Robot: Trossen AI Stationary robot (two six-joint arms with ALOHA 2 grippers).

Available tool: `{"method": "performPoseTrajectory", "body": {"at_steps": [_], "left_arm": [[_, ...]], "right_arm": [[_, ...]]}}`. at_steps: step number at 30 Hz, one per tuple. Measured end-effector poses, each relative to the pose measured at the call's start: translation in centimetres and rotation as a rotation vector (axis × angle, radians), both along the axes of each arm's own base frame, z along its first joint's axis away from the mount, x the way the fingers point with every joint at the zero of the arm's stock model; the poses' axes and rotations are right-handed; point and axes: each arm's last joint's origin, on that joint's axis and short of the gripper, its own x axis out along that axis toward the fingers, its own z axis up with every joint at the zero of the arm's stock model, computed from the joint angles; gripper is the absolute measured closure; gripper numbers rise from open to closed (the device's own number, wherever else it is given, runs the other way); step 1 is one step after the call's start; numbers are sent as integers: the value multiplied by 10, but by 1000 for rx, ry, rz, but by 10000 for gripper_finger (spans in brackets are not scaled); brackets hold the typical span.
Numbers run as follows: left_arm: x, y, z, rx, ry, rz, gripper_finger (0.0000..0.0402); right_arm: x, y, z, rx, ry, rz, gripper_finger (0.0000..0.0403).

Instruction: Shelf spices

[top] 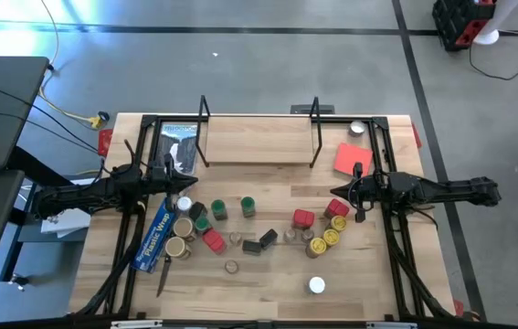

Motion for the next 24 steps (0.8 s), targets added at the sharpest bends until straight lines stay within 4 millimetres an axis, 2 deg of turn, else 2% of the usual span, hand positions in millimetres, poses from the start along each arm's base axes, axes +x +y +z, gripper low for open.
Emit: {"method": "performPoseTrajectory", "body": {"at_steps": [5, 8, 10, 13, 17, 20, 24], "left_arm": [[0, 0, 1, -3, -12, 0, 398], [0, 0, 7, -44, -89, -1, 398], [-1, 0, 13, -81, -152, -5, 398], [-2, 0, 20, -154, -237, -16, 398], [-3, 0, 24, -254, -299, -32, 398], [-2, 0, 24, -329, -307, -40, 398], [-2, 0, 23, -428, -321, -50, 398]], "right_arm": [[0, 0, 0, 0, 0, 0, 403], [0, -1, 1, 14, -15, -43, 403], [0, -2, 5, 166, -72, -81, 403], [0, -2, 15, 530, -198, -79, 403], [-2, -4, 26, 772, -350, -88, 403], [-3, -4, 30, 795, -388, -64, 403], [-4, -3, 35, 644, -421, -29, 403]]}}
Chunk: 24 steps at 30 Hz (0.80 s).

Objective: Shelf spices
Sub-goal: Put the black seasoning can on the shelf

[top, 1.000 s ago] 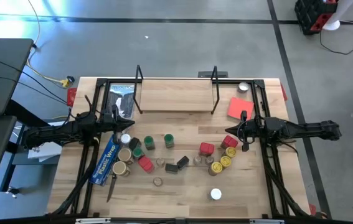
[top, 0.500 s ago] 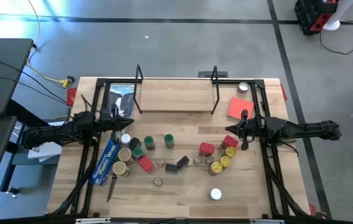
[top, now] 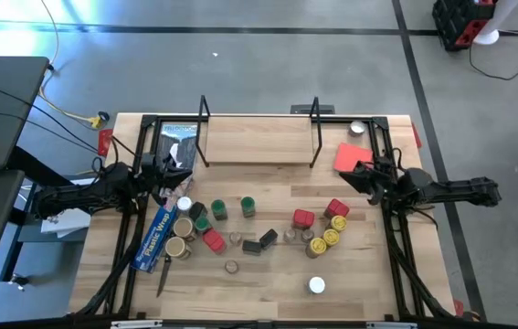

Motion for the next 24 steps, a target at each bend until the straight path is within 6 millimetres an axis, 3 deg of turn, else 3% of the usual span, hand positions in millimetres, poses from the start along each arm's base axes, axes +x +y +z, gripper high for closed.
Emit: {"method": "performPoseTrajectory", "body": {"at_steps": [4, 7, 14, 24], "left_arm": [[0, 0, 0, -67, -13, -4, 398], [0, 1, 0, -82, -16, 18, 398], [0, 2, 0, -39, -6, 73, 398], [-2, 5, 8, -55, -89, 171, 398]], "right_arm": [[1, 0, 1, -185, 25, -72, 403], [4, -2, -2, -224, 79, -137, 403], [6, -4, 5, -24, -26, -167, 403], [12, 0, 39, -352, -2, -102, 394]]}}
